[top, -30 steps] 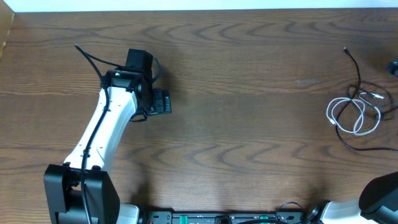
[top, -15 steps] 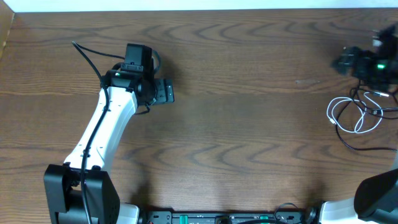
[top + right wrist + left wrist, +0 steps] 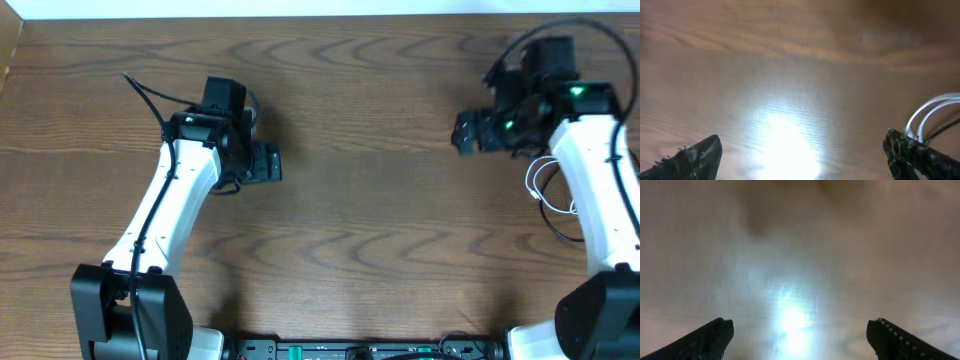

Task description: Untangle cables

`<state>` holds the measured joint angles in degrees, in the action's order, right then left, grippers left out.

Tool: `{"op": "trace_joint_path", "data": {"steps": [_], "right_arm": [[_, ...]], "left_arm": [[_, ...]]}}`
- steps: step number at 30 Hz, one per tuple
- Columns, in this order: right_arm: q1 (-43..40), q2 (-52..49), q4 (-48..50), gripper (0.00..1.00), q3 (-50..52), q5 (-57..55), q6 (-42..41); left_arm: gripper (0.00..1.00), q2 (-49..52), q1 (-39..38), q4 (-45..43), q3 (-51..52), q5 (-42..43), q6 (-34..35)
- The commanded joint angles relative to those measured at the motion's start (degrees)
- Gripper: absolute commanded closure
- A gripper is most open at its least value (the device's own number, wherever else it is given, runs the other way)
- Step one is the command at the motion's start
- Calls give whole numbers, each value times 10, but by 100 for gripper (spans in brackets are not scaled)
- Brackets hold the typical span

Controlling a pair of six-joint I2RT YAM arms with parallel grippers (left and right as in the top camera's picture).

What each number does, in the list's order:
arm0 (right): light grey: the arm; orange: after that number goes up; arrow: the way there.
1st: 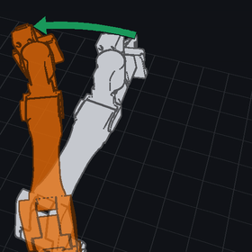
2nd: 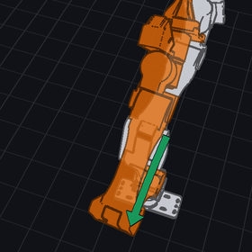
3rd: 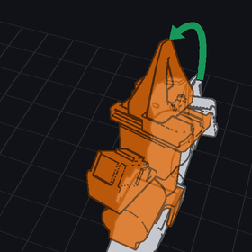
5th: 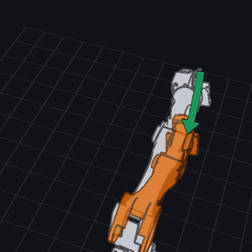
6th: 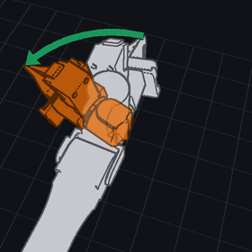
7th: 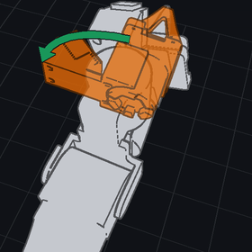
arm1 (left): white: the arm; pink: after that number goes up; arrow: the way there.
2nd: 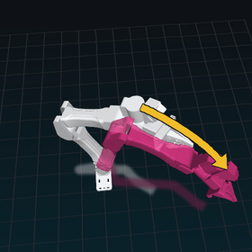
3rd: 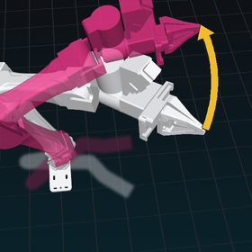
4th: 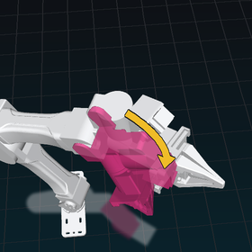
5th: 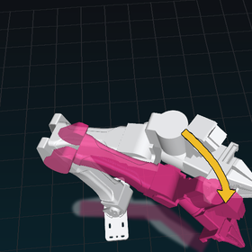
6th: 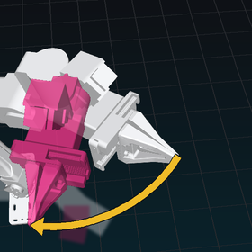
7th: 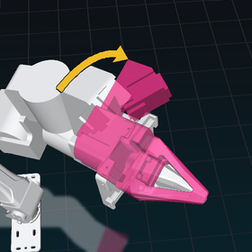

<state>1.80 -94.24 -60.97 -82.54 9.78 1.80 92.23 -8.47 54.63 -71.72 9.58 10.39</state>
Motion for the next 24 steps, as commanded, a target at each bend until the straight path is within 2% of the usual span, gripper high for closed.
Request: {"op": "trace_joint_path", "data": {"steps": [1,4,10,14,18,24], "right_arm": [[1,7,12,1,47,-28,-46],[2,7,18,1,85,-26,-50],[2,7,18,1,124,-26,-76],[3,21,40,1,163,-26,-82],[7,64,74,1,212,-25,-82],[27,203,156,1,304,-18,-74]], "left_arm": [[9,-6,-1,50,-7,-7,-9],[9,-6,0,110,-7,-49,-9],[9,-8,0,160,-5,-56,0],[9,-33,0,148,12,-58,-1],[9,-99,0,115,50,-61,-3],[9,-277,0,48,146,-60,-14]]}}
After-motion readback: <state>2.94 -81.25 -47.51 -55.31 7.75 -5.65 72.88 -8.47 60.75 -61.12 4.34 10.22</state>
